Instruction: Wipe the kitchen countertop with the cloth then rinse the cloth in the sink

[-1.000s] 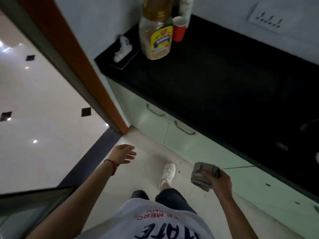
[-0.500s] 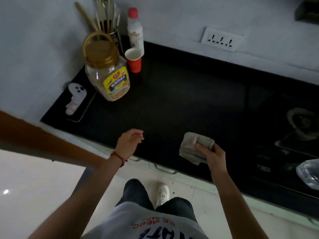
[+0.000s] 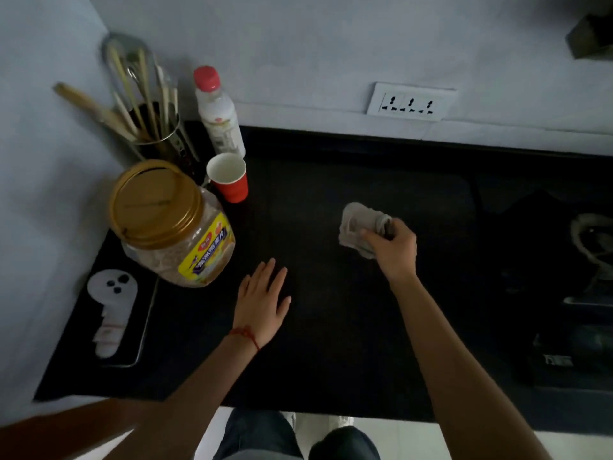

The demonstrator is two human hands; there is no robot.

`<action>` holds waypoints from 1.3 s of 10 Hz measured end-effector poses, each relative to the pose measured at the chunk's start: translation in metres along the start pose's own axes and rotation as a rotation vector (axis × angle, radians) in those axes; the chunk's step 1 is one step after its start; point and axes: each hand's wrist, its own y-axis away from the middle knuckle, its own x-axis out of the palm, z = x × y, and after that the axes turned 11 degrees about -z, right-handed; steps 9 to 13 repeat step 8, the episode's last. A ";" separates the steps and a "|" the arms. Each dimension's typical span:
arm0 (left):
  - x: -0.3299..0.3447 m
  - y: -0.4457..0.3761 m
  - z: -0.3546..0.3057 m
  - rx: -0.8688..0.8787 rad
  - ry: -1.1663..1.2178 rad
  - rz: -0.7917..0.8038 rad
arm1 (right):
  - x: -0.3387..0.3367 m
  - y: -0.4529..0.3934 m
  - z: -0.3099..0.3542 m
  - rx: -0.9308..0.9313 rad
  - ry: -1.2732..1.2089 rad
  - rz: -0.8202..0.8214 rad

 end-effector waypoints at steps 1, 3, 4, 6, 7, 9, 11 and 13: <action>0.008 -0.001 0.007 0.024 -0.046 0.025 | 0.021 -0.030 0.015 -0.151 0.139 -0.057; 0.019 -0.002 0.011 0.059 -0.061 -0.067 | 0.048 -0.083 0.013 -0.705 0.531 -0.181; 0.023 -0.001 0.012 0.064 -0.060 -0.098 | 0.059 -0.094 0.003 -0.872 0.691 -0.104; 0.023 -0.003 0.012 0.068 -0.073 -0.120 | 0.074 -0.076 -0.015 -0.862 0.845 0.074; 0.024 -0.002 0.013 0.075 -0.085 -0.139 | 0.073 -0.079 -0.014 -0.791 0.857 0.169; 0.023 -0.003 0.011 0.071 -0.074 -0.141 | 0.064 -0.078 -0.010 -0.754 0.869 0.260; 0.023 -0.003 0.011 0.071 -0.074 -0.141 | 0.064 -0.078 -0.010 -0.754 0.869 0.260; 0.023 -0.003 0.011 0.071 -0.074 -0.141 | 0.064 -0.078 -0.010 -0.754 0.869 0.260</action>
